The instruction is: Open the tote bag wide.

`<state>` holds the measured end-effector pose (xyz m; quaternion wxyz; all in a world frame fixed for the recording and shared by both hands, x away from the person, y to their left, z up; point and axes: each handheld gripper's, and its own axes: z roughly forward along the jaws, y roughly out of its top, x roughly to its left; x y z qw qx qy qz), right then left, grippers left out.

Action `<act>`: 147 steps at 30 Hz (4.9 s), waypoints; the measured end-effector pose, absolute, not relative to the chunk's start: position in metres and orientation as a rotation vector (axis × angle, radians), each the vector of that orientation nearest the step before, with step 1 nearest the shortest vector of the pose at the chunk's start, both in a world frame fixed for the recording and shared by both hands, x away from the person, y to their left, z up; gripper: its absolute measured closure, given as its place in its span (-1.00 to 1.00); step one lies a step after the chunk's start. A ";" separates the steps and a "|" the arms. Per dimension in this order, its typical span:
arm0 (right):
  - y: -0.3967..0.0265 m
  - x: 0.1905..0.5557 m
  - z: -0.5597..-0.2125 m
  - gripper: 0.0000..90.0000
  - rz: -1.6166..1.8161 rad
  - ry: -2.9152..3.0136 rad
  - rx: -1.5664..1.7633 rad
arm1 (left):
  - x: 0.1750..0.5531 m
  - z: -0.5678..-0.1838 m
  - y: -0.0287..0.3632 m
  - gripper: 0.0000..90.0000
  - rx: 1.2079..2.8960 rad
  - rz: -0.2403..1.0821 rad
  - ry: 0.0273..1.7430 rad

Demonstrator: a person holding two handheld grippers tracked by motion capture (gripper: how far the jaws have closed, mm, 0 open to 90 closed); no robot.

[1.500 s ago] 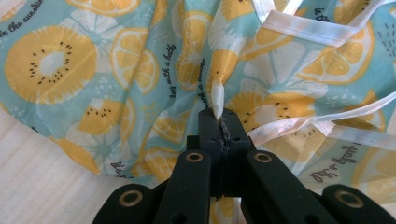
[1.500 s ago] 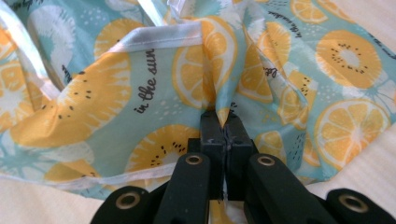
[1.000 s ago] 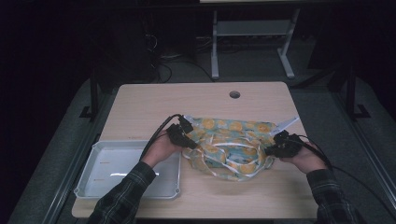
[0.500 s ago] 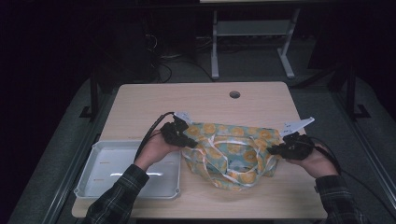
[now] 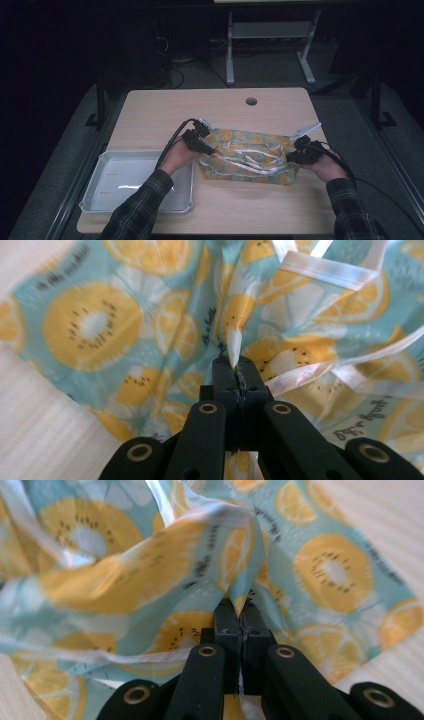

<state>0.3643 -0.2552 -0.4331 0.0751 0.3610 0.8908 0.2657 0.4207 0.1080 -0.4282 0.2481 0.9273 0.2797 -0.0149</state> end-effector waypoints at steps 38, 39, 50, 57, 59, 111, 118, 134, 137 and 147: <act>-0.279 0.316 -0.398 0.33 1.020 2.606 1.092 | 0.368 -0.394 0.141 0.08 2.417 -0.101 0.614; -0.279 0.315 -0.394 0.32 1.027 2.594 1.079 | 0.366 -0.390 0.142 0.05 2.407 -0.090 0.609; -0.264 0.305 -0.377 0.29 1.062 2.611 0.969 | 0.333 -0.363 0.124 -0.03 2.364 -0.103 0.416; -0.264 0.306 -0.377 0.29 1.067 2.616 0.964 | 0.319 -0.372 0.100 0.01 2.416 -0.074 0.333; -0.264 0.305 -0.377 0.29 1.074 2.613 0.963 | 0.320 -0.379 0.096 0.19 2.429 -0.087 0.325; -0.163 0.298 -0.396 0.53 1.045 2.942 0.544 | 0.383 -0.387 0.115 1.00 2.236 -0.083 0.585; -0.158 0.297 -0.398 0.97 1.004 2.952 0.505 | 0.382 -0.388 0.114 1.00 2.245 -0.083 0.578; -0.180 0.317 -0.354 0.99 1.135 2.765 0.563 | 0.367 -0.367 0.149 0.12 2.247 0.014 0.590; -0.181 0.326 -0.348 0.99 1.143 2.735 0.599 | 0.362 -0.366 0.159 0.06 2.253 0.024 0.592; -0.177 0.364 -0.338 0.99 1.111 2.689 0.646 | 0.337 -0.378 0.182 -0.02 2.318 0.067 0.568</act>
